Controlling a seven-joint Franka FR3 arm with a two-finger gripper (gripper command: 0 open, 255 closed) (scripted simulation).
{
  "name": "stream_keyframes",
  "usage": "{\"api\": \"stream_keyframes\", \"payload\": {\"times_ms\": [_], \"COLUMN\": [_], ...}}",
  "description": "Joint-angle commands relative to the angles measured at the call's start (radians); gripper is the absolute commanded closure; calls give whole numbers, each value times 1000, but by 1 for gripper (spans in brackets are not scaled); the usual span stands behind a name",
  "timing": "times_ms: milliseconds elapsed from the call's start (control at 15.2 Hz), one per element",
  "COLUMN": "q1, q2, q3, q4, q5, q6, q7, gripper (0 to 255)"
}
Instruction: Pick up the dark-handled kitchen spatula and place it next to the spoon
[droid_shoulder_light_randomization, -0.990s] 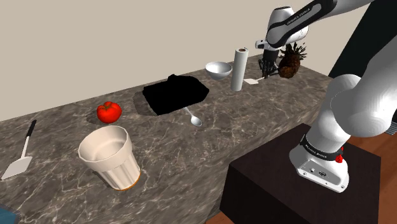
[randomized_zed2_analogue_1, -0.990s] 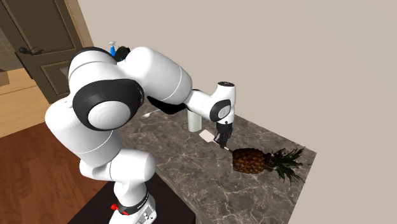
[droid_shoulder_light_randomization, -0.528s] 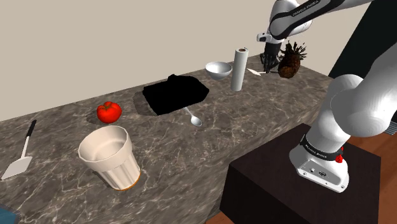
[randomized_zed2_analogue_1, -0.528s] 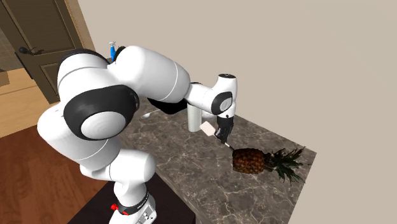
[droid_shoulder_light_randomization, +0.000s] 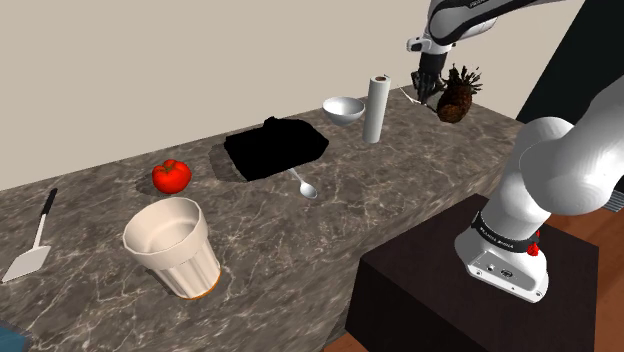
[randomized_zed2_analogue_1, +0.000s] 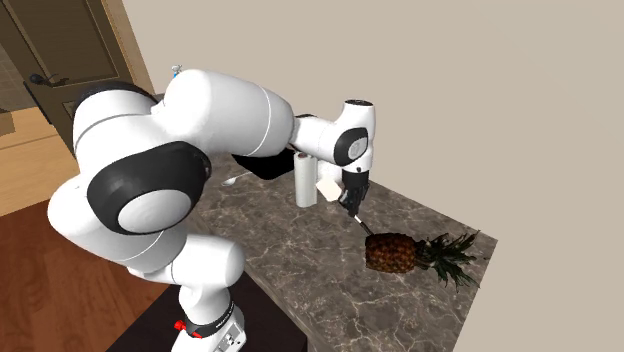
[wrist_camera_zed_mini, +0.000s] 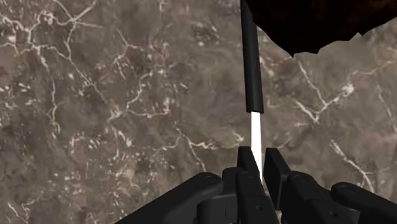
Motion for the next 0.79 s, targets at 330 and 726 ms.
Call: {"api": "stream_keyframes", "payload": {"times_ms": [330, 726], "q1": [-46, -44], "q2": [-180, -318], "q3": [175, 328], "q4": [-160, -291], "q5": [-54, -30], "q6": [-57, -105], "q7": [182, 338], "gripper": [255, 255]}}
